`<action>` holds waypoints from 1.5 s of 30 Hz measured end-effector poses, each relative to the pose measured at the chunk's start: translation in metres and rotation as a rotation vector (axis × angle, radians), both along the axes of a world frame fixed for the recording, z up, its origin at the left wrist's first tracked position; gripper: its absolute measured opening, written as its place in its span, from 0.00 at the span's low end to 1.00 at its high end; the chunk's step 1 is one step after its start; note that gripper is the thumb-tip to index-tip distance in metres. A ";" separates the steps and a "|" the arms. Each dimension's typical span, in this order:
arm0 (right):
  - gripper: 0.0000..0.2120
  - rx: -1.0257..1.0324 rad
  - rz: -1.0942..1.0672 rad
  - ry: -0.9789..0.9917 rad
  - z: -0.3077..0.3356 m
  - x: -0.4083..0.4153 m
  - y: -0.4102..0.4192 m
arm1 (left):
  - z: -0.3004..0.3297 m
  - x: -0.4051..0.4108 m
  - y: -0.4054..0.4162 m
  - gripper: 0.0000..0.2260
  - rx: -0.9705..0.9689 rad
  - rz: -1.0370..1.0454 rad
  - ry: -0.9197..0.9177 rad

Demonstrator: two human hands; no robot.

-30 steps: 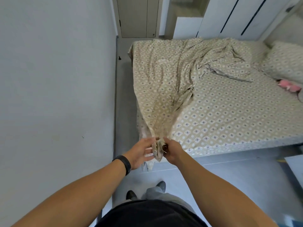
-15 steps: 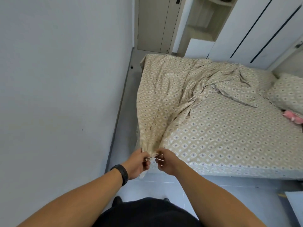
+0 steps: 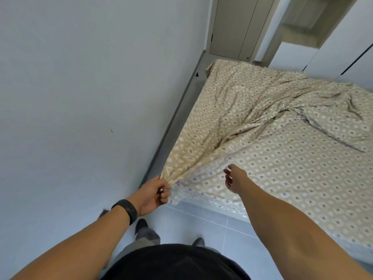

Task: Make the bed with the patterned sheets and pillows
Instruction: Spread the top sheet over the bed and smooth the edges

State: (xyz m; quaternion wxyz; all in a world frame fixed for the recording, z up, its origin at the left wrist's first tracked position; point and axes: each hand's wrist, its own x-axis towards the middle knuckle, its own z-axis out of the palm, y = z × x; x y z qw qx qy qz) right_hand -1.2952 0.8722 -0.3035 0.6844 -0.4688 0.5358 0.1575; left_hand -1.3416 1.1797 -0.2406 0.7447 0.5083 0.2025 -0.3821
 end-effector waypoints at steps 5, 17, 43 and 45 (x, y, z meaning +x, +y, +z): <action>0.20 0.181 0.120 -0.036 0.001 0.003 0.019 | 0.008 -0.010 -0.004 0.15 -0.027 -0.063 -0.066; 0.15 -0.368 0.263 0.029 -0.011 -0.080 0.059 | -0.015 0.023 0.051 0.07 0.378 0.201 -0.077; 0.09 -0.388 0.500 -0.128 0.010 -0.171 0.056 | -0.077 -0.019 -0.020 0.05 0.729 -0.310 0.074; 0.09 -0.396 0.526 -0.174 0.018 -0.179 0.028 | -0.076 -0.032 -0.057 0.06 0.732 -0.352 0.065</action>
